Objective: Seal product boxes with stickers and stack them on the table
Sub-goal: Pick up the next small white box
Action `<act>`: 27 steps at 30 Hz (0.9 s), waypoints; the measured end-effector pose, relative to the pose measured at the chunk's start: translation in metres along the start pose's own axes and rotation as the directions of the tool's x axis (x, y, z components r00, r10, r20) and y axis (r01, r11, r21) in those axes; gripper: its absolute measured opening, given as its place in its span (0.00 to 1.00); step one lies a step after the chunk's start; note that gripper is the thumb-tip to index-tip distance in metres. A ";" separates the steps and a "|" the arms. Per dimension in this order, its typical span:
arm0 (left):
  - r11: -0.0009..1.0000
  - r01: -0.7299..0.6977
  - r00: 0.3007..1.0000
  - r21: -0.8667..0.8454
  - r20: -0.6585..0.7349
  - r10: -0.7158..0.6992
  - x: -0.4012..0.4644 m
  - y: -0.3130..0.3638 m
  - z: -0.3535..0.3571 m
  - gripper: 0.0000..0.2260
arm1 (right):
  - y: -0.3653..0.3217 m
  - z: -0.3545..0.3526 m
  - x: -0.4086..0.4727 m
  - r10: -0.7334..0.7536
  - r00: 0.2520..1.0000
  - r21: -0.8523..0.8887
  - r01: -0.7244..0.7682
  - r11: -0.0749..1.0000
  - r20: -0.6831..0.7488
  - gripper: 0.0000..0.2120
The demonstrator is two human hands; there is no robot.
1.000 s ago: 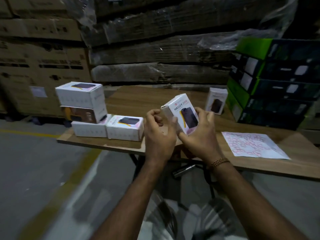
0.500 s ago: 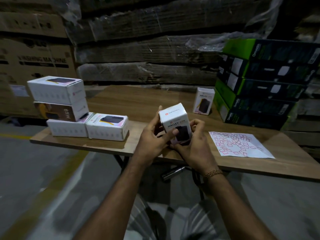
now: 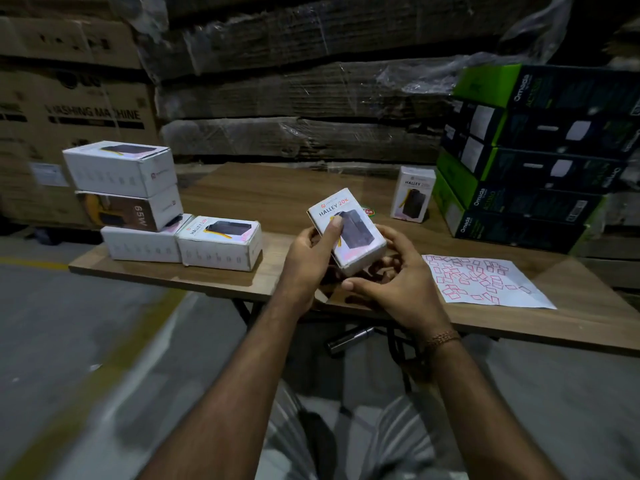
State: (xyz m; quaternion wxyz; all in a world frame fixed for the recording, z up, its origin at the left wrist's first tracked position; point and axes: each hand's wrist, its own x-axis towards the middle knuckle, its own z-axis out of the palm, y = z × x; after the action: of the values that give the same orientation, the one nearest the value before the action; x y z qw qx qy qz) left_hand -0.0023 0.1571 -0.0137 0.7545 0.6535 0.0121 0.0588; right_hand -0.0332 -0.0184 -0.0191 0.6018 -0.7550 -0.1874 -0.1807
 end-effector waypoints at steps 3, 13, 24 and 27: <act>0.989 0.134 0.991 0.064 -0.028 -0.132 0.007 0.009 0.003 0.37 | 0.003 -0.006 0.002 0.034 0.999 0.056 -0.034 0.998 0.002 0.37; 0.928 0.210 0.963 0.307 0.096 -0.250 0.006 0.027 0.008 0.54 | 0.013 -0.004 0.007 0.110 0.986 0.043 -0.106 0.993 -0.127 0.23; 0.926 0.169 0.979 0.338 0.052 -0.197 0.004 0.023 0.015 0.46 | 0.016 -0.006 0.008 0.134 0.982 0.027 -0.131 0.991 -0.131 0.23; 0.924 0.169 0.980 0.342 0.038 -0.194 0.002 0.024 0.016 0.45 | 0.014 -0.006 0.007 0.132 0.983 0.016 -0.131 0.991 -0.130 0.23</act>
State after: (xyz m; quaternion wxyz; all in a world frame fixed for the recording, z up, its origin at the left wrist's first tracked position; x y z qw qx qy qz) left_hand -0.0001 0.1453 0.0122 0.6336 0.7707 0.0554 -0.0377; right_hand -0.0205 -0.0264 -0.0267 0.6261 -0.7501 -0.0978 -0.1892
